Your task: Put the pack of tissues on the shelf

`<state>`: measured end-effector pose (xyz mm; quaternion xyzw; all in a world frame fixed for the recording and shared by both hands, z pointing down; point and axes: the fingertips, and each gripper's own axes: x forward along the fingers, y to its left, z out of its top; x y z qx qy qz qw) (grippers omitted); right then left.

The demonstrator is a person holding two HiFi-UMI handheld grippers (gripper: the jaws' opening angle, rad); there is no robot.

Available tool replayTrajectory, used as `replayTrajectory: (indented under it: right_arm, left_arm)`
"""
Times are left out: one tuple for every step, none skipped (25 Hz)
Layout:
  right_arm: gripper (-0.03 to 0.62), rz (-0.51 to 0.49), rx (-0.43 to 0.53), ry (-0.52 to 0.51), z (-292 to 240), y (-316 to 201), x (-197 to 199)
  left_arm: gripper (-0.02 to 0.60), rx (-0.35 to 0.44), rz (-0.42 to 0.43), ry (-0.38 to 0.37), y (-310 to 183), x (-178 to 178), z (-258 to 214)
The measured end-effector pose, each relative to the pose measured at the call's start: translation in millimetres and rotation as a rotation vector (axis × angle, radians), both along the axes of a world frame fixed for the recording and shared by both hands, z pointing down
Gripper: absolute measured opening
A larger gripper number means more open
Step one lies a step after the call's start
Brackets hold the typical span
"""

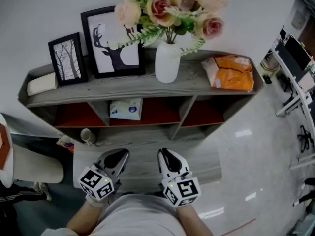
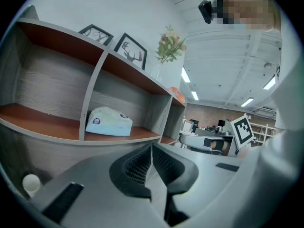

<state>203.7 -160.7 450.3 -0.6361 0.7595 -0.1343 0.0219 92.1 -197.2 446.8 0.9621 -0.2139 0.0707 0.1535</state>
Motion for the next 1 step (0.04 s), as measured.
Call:
replayTrajectory:
  right_arm:
    - [0.051,-0.001,0.000,0.002,-0.3,-0.8,-0.6]
  left_arm:
    - [0.025,0.001,0.003,-0.001,0.1,0.1,-0.6]
